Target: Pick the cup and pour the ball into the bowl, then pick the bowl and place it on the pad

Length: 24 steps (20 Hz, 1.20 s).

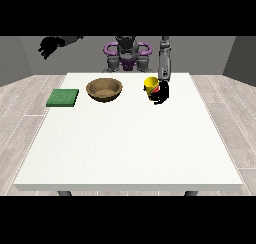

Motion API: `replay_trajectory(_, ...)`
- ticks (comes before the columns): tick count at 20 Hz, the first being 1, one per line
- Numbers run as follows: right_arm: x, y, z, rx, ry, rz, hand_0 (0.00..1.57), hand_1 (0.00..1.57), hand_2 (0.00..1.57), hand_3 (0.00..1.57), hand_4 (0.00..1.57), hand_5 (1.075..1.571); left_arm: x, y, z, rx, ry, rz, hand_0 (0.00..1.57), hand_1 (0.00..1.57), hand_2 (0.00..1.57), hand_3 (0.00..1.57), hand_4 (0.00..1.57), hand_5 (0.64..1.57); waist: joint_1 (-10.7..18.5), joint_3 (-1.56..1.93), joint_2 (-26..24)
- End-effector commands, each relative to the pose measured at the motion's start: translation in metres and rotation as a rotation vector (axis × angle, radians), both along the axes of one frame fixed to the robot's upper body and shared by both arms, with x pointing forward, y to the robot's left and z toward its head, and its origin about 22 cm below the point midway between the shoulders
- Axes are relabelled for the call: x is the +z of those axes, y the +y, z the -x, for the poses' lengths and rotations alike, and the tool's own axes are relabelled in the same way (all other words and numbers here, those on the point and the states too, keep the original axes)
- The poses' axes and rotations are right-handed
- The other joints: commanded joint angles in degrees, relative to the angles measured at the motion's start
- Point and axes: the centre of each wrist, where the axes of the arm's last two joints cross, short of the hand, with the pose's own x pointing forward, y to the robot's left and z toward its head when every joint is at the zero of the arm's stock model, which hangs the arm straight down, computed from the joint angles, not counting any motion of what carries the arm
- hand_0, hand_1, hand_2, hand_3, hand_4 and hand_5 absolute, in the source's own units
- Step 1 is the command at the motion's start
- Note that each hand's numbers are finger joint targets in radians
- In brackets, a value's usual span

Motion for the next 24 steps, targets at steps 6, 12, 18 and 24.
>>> replay_trajectory(6, -0.031, -0.046, 0.004, -0.061, 0.182, -0.014, 0.0, 0.0, 0.0, 0.33, 0.64, 1.565, 0.018, -0.044, -0.021, 0.001, 0.144, -0.282, 1.29, 1.29, 1.57, 1.57, 1.41, 1.446, 2.89, -0.24, -10.62)
replay_trajectory(12, -0.047, -0.049, -0.001, -0.067, 0.228, -0.031, 0.0, 0.0, 0.0, 0.17, 0.64, 1.562, 0.017, -0.072, -0.024, 0.003, 0.087, -0.788, 1.36, 1.36, 1.57, 1.57, 1.45, 1.533, 3.34, 0.19, -13.23)
replay_trajectory(18, -0.064, -0.061, -0.002, -0.085, 0.296, -0.056, 0.0, 0.0, 0.0, 0.0, 0.68, 1.559, 0.046, -0.136, -0.051, 0.039, 0.163, -1.013, 1.35, 1.35, 1.57, 1.57, 1.44, 1.54, 4.3, -0.13, -16.43)
replay_trajectory(24, -0.083, -0.062, -0.002, -0.075, 0.352, -0.071, 0.0, 0.0, 0.0, 0.0, 0.69, 1.558, 0.069, -0.194, -0.053, 0.026, 0.207, -1.182, 1.36, 1.36, 1.57, 1.57, 1.47, 1.529, 3.88, -0.24, -18.52)
